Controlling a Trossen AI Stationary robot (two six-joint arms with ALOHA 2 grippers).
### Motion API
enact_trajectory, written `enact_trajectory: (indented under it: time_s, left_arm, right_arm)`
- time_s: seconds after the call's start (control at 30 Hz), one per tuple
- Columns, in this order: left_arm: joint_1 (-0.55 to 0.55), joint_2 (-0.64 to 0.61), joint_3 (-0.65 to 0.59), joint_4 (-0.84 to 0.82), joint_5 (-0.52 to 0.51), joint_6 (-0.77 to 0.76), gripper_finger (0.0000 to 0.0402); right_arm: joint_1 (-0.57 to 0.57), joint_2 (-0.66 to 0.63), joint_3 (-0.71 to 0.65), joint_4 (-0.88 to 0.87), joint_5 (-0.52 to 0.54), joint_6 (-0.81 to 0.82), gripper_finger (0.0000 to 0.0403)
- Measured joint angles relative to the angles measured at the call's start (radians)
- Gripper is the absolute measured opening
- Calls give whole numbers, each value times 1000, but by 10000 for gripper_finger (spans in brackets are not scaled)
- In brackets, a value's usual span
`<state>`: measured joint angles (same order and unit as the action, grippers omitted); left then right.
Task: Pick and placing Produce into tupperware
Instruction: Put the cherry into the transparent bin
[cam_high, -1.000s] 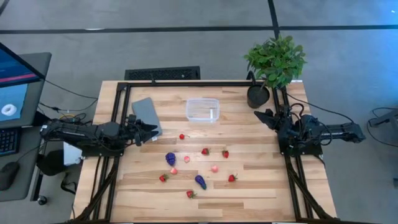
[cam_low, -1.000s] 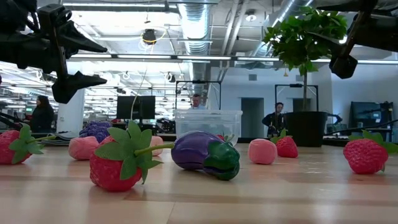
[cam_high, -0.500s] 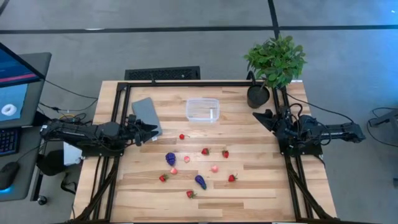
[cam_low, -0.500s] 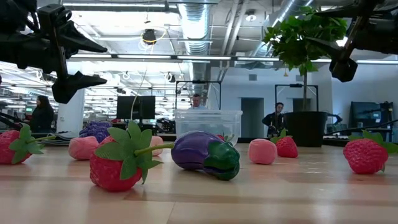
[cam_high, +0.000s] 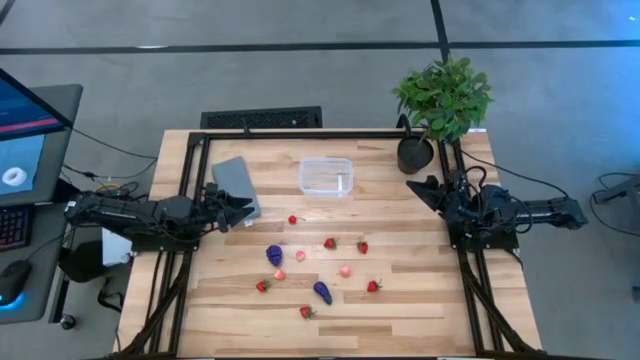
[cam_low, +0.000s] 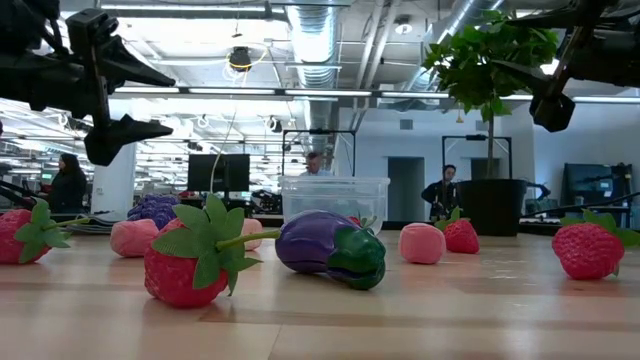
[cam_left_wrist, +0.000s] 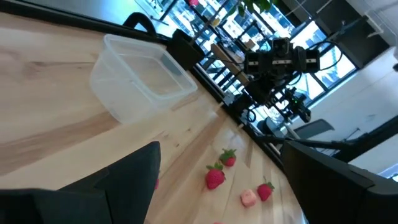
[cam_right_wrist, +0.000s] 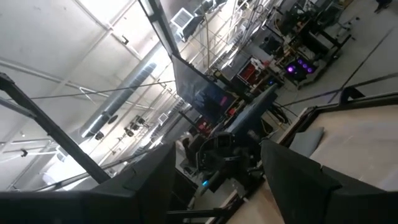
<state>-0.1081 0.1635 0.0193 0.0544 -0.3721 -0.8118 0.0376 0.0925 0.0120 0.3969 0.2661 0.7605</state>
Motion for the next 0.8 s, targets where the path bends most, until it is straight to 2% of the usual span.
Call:
enact_trajectory:
  time_s: [0.23,0.4,0.6,0.67,0.8]
  left_arm:
    - [0,0,0,1,-1,3,320]
    - [0,0,0,9,-83,-67,320]
    - [3,0,0,15,-119,-133,320]
    - [5,-4,-2,52,-79,-155,320]
    - [-12,32,-1,240,171,-137,320]
  right_arm:
    - [-4,0,0,-3,1,-27,260]
    - [-5,0,0,-3,1,-26,260]
    - [-5,0,0,-3,-5,2,260]
    - [-5,0,0,-1,-28,6,260]
    - [-5,0,0,0,-79,26,260]
